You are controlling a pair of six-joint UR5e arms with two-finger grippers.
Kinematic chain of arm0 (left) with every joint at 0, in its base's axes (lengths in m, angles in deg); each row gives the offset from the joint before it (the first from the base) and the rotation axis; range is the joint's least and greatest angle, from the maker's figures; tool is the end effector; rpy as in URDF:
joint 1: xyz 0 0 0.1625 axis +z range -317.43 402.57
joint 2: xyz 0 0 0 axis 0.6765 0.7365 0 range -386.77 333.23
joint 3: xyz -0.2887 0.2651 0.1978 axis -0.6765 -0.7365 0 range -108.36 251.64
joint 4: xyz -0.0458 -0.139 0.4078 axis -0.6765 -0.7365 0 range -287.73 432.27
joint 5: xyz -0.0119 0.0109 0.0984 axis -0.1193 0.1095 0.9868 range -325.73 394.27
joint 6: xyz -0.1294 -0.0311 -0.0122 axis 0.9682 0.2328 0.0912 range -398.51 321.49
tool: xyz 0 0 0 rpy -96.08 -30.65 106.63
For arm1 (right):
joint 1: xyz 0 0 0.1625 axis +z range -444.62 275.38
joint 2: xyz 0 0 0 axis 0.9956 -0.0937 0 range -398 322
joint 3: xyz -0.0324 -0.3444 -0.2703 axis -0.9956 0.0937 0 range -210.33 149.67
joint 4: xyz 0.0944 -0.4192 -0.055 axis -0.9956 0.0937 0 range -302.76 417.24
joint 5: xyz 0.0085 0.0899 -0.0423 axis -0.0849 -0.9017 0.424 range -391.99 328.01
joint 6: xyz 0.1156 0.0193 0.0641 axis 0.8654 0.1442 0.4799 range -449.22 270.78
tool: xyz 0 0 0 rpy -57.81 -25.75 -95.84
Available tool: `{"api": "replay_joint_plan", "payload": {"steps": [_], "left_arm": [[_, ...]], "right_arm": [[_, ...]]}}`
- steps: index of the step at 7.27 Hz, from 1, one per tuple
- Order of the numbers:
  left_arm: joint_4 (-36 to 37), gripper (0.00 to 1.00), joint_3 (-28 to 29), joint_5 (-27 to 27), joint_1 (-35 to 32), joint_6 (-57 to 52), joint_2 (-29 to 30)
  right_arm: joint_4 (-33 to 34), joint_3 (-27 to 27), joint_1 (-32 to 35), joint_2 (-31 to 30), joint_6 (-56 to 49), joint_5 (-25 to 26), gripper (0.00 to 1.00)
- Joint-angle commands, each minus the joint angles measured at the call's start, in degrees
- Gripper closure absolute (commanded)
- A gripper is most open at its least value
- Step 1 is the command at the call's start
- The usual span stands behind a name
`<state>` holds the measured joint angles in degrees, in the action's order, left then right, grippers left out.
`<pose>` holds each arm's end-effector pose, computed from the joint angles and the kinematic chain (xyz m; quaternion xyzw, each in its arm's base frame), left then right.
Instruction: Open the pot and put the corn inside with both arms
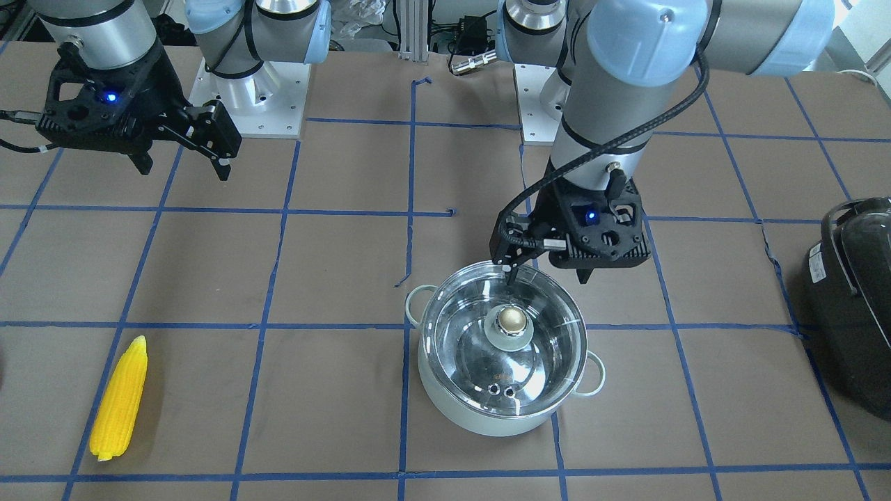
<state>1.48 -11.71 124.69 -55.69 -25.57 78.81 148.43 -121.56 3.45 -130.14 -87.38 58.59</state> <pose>-0.2240 -0.6214 0.4077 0.0410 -0.9951 0.0888 0.0129 0.1150 -0.5045 0.4779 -0.0329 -0.9993 0.0182 0.0051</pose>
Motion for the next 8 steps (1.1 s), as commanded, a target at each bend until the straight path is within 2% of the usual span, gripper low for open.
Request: {"api": "replay_joint_plan", "payload": {"steps": [1,4,8], "left_arm": [[1.9,0.06,0.7,2.6,-1.7,2.0,5.1],[1.9,0.07,-1.4,3.2,-2.1,3.1,5.8],[4.7,0.17,-3.2,3.2,-2.1,2.4,6.4]], "right_arm": [[-0.1,0.0,0.0,-0.1,-0.1,0.0,0.0],[-0.1,0.0,0.0,0.0,-0.2,0.3,0.0],[-0.1,0.0,-0.4,1.3,0.2,0.2,0.0]]}}
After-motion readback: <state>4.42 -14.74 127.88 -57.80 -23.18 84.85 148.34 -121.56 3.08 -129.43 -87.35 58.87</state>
